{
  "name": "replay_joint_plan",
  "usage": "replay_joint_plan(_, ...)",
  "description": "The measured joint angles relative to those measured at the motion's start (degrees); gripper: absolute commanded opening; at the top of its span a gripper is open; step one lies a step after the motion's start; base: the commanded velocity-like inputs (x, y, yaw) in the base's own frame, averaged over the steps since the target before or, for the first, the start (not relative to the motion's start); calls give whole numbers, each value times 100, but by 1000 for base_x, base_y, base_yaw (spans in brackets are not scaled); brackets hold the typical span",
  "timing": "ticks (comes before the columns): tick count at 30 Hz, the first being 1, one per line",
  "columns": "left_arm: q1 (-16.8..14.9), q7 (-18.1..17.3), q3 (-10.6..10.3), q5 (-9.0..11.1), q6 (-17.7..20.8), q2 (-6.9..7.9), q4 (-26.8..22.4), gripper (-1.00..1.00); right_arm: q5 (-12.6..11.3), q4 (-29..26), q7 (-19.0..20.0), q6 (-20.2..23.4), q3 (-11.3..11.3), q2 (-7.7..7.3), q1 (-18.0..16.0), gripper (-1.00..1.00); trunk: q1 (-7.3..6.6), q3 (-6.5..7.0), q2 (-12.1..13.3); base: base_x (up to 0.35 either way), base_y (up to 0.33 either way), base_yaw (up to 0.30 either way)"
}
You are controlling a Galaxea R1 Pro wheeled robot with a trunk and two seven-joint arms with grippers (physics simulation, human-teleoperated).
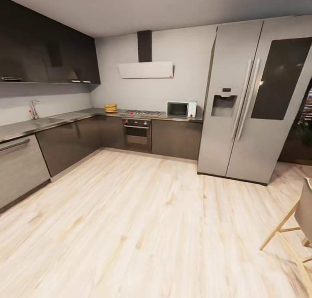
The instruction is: In the kitchen, take the popcorn bag from the countertop, put it into the microwave, and heat it until the popcorn is cooked so the cooked popcorn ends up inside the bag.
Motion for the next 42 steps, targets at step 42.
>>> replay_joint_plan(42,0,0,-15,-10,7,-17,25,100,-8,0,-2,-5,-1,-2,0,100,0,0,0,322,0,0)
